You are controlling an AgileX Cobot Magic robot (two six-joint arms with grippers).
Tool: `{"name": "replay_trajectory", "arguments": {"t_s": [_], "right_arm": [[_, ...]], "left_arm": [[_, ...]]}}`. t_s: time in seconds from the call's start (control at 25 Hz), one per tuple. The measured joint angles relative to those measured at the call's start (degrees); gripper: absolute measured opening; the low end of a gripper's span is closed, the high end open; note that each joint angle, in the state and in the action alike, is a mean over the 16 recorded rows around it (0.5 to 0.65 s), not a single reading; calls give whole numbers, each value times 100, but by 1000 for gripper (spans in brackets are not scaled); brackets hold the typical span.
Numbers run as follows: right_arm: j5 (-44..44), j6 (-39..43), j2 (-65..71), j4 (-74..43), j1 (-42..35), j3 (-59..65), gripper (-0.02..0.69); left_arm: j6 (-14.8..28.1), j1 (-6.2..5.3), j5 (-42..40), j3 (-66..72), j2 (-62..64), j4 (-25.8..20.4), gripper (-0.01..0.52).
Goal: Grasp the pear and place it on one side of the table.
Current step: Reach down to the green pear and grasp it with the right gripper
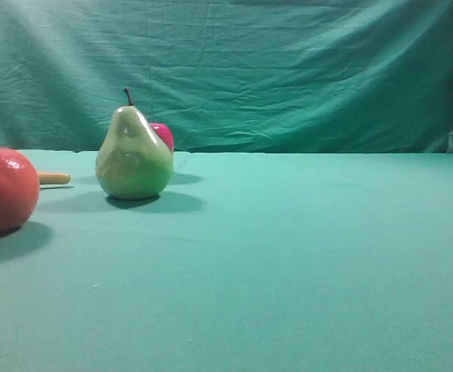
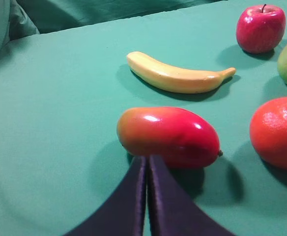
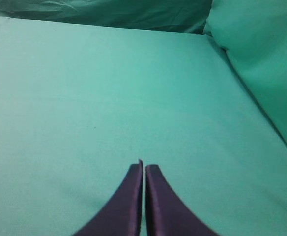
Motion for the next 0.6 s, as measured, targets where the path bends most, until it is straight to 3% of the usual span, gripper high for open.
{"name": "replay_trajectory", "arguments": {"t_s": [0.6], "right_arm": [[0,-3,0,-5,0,0,0]], "left_arm": [[0,0,0,0,0,0,0]]}}
